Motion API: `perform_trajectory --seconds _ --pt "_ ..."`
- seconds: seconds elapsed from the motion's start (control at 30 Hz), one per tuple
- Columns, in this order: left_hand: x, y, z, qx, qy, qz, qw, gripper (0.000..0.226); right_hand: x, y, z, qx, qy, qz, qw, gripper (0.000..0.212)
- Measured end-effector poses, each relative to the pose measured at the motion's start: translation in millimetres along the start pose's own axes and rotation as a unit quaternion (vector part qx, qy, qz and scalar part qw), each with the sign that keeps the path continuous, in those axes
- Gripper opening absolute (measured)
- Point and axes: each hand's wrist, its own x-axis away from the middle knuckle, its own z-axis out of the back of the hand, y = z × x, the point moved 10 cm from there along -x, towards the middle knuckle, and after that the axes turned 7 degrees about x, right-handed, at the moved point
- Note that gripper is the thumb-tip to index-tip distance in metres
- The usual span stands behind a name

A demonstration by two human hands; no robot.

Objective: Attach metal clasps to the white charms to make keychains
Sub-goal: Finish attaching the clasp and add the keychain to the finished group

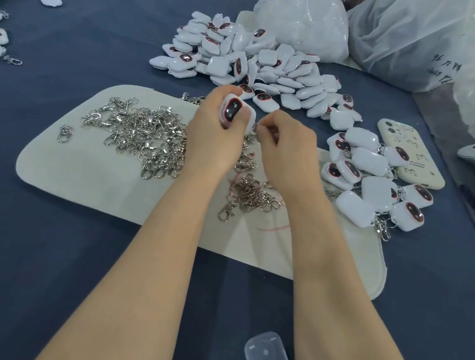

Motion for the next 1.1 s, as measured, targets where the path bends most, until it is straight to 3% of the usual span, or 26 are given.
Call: perform_trajectory --seconds 0.07,0.13,0.23,0.37,0.5,0.7,0.87,1.03,1.1 --pt "0 -7 1 0.034 0.013 0.023 0.999 0.015 1 3 -4 -0.028 -0.007 -0.018 0.999 0.010" --pt "2 -22 0 0.147 0.027 0.100 0.984 0.009 3 9 -8 -0.117 -0.005 -0.066 0.991 0.009" --pt "10 -44 -14 0.297 0.016 0.228 0.927 0.008 7 19 -10 -0.234 0.024 -0.125 0.964 0.013" --pt "21 -53 -31 0.429 -0.003 0.334 0.839 0.013 9 22 -6 -0.307 0.063 -0.148 0.938 0.019" --pt "28 -53 -39 0.487 -0.009 0.381 0.785 0.013 7 21 3 -0.310 0.093 -0.127 0.937 0.019" --pt "31 -50 -42 0.512 -0.017 0.389 0.766 0.014 7 15 9 -0.257 0.111 -0.094 0.955 0.020" --pt "30 -54 -38 0.477 -0.009 0.376 0.795 0.012 8 9 15 -0.199 0.126 -0.061 0.970 0.017" --pt "11 -44 -14 0.298 0.024 0.235 0.925 0.015 6 -4 18 -0.090 0.122 -0.003 0.988 0.014" --pt "5 -33 -7 0.232 0.031 0.172 0.957 0.008 6 -5 18 -0.072 0.122 0.003 0.990 0.014"
